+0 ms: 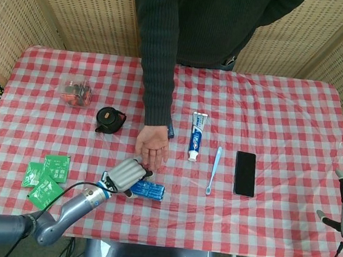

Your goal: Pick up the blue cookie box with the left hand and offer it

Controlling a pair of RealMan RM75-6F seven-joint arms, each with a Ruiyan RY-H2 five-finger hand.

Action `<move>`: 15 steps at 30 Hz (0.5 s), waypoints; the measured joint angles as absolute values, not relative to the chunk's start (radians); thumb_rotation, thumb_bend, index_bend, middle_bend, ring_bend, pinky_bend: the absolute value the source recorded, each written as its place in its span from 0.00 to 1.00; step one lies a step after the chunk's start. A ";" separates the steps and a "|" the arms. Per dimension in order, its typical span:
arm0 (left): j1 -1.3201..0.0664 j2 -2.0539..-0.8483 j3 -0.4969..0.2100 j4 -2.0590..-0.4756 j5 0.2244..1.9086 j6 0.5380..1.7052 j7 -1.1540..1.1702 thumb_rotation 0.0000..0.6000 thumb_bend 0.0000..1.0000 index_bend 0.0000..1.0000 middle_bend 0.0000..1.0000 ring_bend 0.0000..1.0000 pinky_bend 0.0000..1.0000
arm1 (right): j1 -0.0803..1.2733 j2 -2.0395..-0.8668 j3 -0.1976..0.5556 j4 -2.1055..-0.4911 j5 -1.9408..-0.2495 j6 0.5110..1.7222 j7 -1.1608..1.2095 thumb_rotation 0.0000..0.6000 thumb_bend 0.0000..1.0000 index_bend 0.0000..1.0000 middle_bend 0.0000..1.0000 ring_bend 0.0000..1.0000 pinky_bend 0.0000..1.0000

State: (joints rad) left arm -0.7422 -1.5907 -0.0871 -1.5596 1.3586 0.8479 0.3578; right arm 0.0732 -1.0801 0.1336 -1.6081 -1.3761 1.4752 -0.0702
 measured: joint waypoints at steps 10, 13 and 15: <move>-0.690 -1.320 0.009 -1.741 1.602 0.996 0.256 1.00 0.08 0.67 0.57 0.58 0.56 | 0.080 -1.093 0.129 -1.623 -1.381 1.473 -0.110 1.00 0.00 0.13 0.00 0.00 0.00; -0.678 -1.253 0.005 -1.806 1.648 1.066 0.221 1.00 0.08 0.67 0.57 0.58 0.56 | 0.083 -1.097 0.128 -1.624 -1.380 1.470 -0.119 1.00 0.00 0.13 0.00 0.00 0.00; -0.677 -1.225 -0.020 -1.840 1.648 1.097 0.209 1.00 0.08 0.67 0.57 0.58 0.56 | 0.084 -1.099 0.128 -1.625 -1.380 1.468 -0.124 1.00 0.00 0.13 0.00 0.00 0.00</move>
